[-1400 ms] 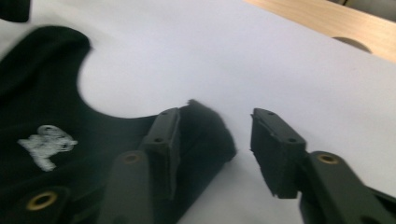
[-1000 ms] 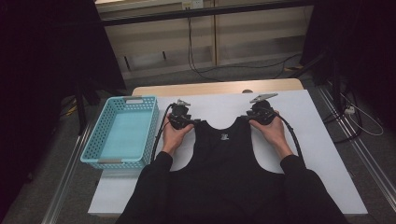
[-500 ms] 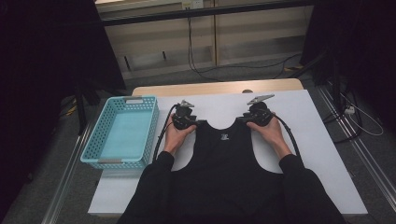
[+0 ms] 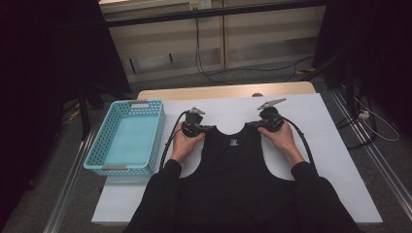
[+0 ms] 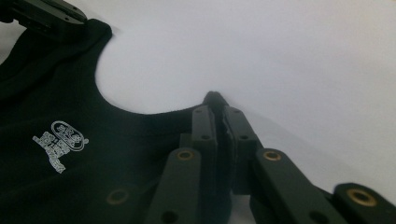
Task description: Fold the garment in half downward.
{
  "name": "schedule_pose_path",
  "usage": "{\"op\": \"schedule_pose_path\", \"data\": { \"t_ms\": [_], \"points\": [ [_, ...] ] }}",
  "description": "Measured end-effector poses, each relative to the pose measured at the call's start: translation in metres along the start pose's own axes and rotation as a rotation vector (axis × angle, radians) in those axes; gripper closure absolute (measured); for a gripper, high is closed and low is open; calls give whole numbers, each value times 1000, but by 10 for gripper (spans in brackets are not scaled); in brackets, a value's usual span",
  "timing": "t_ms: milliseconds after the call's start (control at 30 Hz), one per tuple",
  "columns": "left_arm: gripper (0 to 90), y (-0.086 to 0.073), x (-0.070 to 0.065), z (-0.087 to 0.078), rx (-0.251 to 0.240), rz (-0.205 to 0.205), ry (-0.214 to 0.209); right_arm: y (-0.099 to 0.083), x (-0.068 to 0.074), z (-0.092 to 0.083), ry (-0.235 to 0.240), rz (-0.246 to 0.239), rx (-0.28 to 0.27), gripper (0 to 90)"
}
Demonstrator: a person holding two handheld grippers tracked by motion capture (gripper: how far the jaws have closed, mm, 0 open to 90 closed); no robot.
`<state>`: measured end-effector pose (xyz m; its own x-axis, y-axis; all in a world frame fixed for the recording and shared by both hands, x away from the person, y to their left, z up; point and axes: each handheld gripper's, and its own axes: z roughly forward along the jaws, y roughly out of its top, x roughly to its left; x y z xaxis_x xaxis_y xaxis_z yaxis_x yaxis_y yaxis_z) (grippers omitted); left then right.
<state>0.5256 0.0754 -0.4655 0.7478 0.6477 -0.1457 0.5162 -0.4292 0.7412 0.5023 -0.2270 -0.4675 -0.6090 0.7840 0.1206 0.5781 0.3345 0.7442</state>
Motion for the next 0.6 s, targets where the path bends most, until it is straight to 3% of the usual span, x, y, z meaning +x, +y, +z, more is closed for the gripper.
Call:
{"op": "schedule_pose_path", "data": {
  "t_ms": [133,300,433,600],
  "points": [
    [859,-1,3,-2,-21,-27,-6,0,1,-1,-13,12,-10,867],
    [862,5,5,-8,-87,-58,-7,3,-1,-11,-27,21,-60,871],
    [863,16,3,-16,-103,-26,10,7,-2,-20,-41,18,-98,872],
    [865,26,7,-28,-139,-23,16,11,0,-26,-54,34,-137,874]
  ]
}}
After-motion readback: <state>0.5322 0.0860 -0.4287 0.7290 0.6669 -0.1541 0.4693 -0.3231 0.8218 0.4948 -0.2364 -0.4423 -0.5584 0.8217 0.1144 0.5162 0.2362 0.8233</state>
